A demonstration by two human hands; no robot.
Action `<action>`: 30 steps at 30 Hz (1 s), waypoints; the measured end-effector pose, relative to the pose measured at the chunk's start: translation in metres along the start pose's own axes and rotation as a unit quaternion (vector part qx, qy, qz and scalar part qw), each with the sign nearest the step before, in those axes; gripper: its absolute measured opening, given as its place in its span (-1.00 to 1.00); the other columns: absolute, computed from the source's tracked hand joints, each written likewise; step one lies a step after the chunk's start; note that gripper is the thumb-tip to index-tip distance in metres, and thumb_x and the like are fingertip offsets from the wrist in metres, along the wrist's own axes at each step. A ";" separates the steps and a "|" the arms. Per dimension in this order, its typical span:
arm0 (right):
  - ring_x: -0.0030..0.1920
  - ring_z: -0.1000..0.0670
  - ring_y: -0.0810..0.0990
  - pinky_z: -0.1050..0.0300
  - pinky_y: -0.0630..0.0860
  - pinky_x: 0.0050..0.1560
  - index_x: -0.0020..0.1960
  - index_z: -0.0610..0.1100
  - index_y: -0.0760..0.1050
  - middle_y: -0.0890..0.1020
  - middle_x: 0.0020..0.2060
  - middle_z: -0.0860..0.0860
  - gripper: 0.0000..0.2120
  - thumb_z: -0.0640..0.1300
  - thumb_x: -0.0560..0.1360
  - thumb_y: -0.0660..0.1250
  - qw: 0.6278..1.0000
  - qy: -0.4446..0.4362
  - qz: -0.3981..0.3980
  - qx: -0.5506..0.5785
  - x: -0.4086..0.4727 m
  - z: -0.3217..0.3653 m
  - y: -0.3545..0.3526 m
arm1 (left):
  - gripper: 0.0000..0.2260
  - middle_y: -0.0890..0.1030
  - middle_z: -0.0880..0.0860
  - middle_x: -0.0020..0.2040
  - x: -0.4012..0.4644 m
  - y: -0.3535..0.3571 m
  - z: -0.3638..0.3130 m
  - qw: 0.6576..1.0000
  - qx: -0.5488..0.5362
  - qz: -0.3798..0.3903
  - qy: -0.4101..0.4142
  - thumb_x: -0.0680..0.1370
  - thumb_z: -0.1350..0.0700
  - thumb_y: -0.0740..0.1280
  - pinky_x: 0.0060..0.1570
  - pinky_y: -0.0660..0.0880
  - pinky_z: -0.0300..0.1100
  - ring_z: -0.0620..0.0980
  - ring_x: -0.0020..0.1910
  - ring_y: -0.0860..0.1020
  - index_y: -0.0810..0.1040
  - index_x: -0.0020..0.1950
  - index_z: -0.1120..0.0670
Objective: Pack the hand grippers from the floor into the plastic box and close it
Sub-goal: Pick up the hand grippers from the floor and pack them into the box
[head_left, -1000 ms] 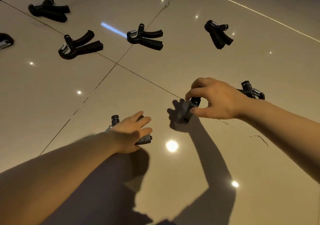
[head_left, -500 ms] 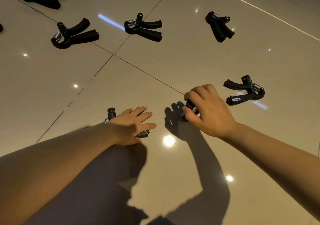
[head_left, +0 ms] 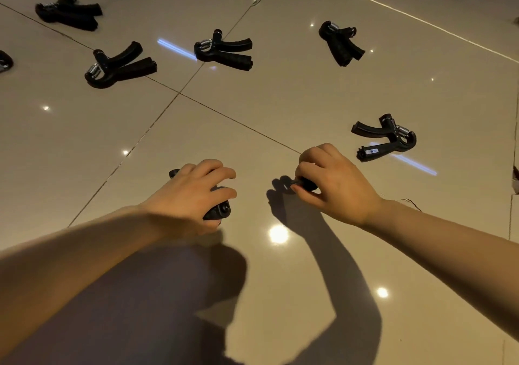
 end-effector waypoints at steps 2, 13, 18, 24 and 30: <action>-0.08 -0.08 0.45 0.06 0.44 -0.16 -0.18 -0.14 0.51 0.54 -0.12 -0.05 -0.74 0.03 0.47 0.20 0.999 0.042 -0.025 0.023 -0.008 -0.007 -0.017 | -0.66 0.50 0.05 0.22 -0.004 -0.008 -0.003 1.000 -0.014 -0.021 -0.010 0.32 -0.05 0.39 -0.04 0.49 0.07 0.12 0.21 0.39 0.58 0.06 0.01; -0.02 0.05 0.36 0.20 0.30 -0.04 -0.13 -0.09 0.51 0.44 -0.10 0.09 -0.81 0.02 0.52 0.29 0.983 0.126 -0.119 0.067 -0.073 0.035 -0.116 | -0.57 0.49 -0.01 0.21 -0.038 -0.094 -0.101 0.978 -0.068 -0.179 -0.085 0.39 -0.24 0.21 -0.04 0.49 -0.04 0.06 0.19 0.43 0.55 0.12 -0.03; 0.01 0.00 0.41 0.14 0.41 -0.05 -0.10 -0.11 0.50 0.52 -0.04 -0.02 -0.83 -0.01 0.51 0.30 0.991 0.035 -0.130 0.005 -0.126 0.098 -0.177 | -0.54 0.39 -0.08 0.29 -0.063 -0.157 -0.165 0.972 -0.075 -0.173 -0.140 0.36 -0.30 0.20 0.05 0.44 -0.03 -0.01 0.27 0.33 0.50 0.17 -0.11; 0.12 0.06 0.37 0.25 0.38 0.03 0.00 -0.06 0.52 0.48 0.08 0.04 -0.81 0.04 0.51 0.28 0.985 0.070 -0.155 0.034 -0.254 0.140 -0.290 | -0.62 0.34 -0.06 0.37 -0.094 -0.261 -0.297 0.971 -0.058 -0.179 -0.146 0.41 -0.14 0.38 0.25 0.33 0.00 0.01 0.37 0.25 0.51 0.21 -0.13; 0.06 0.10 0.38 0.32 0.37 -0.01 -0.04 -0.03 0.53 0.44 -0.01 0.14 -0.86 0.02 0.50 0.31 0.977 0.126 -0.169 0.040 -0.387 0.178 -0.382 | -0.62 0.37 -0.08 0.31 -0.122 -0.333 -0.450 0.969 -0.045 -0.230 -0.076 0.42 -0.17 0.37 0.15 0.34 -0.14 -0.03 0.29 0.31 0.51 0.20 -0.10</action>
Point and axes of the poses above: each hand's wrist, its own x-axis towards the middle knuckle, its own y-axis out of the palm, z = x × y, the point moved 9 cm from there along x, towards the middle knuckle
